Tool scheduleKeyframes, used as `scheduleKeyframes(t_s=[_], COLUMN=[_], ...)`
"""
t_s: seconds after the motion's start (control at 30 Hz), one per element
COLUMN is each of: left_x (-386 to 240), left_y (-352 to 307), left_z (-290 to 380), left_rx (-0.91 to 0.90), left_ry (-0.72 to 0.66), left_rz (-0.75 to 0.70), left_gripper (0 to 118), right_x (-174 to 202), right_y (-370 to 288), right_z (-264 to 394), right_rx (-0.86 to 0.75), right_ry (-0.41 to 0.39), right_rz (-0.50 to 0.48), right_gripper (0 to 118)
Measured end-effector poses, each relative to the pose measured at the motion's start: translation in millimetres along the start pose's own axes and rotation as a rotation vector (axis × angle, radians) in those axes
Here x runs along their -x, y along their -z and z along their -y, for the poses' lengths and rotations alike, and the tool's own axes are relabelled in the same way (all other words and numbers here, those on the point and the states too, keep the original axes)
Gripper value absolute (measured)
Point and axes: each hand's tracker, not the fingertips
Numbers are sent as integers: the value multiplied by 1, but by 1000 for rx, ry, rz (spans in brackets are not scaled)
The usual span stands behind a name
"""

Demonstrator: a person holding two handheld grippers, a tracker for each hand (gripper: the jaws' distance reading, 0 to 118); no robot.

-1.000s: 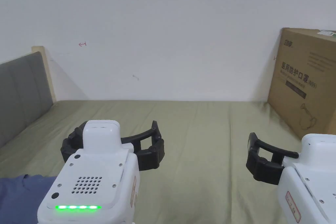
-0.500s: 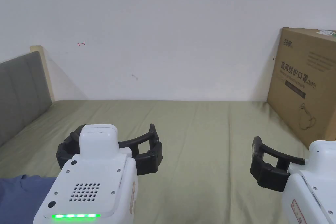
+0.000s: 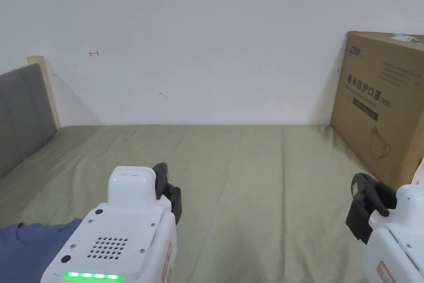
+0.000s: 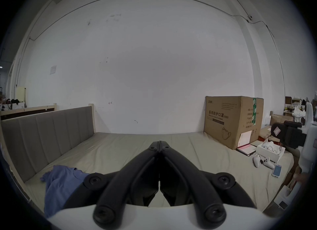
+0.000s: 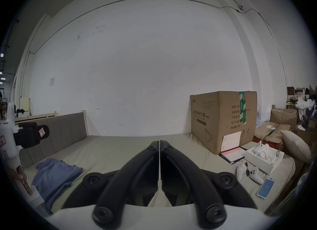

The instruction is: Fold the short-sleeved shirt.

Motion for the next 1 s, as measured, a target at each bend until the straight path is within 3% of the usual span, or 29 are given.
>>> scheduleKeyframes(t_s=[0.2,0.33,0.47,0.6,0.7,0.83,1.0], left_x=[3,34,89,151,183,204,220], left_y=[4,-2,-33,-78,-111,-129,-111], left_z=[4,6,8,11,12,17,2], left_rx=[36,71,72,92,81,74,123], left_ry=[-33,-8,-2,3,-27,-42,-44], left_rz=[12,-23,-172,-369,-477,-545,-516], left_gripper=[0,0,0,0,0,0,0], right_x=[-12,2,51,116,160,187,186], right_y=[1,10,31,43,49,50,53], right_z=[3,9,19,24,25,26,25], right_rx=[14,30,75,89,117,150,183], right_ry=[29,83,29,70,50,85,53], right_rz=[78,43,-82,-256,-384,-542,-551], right_gripper=[1,1,1,1,1,1,1])
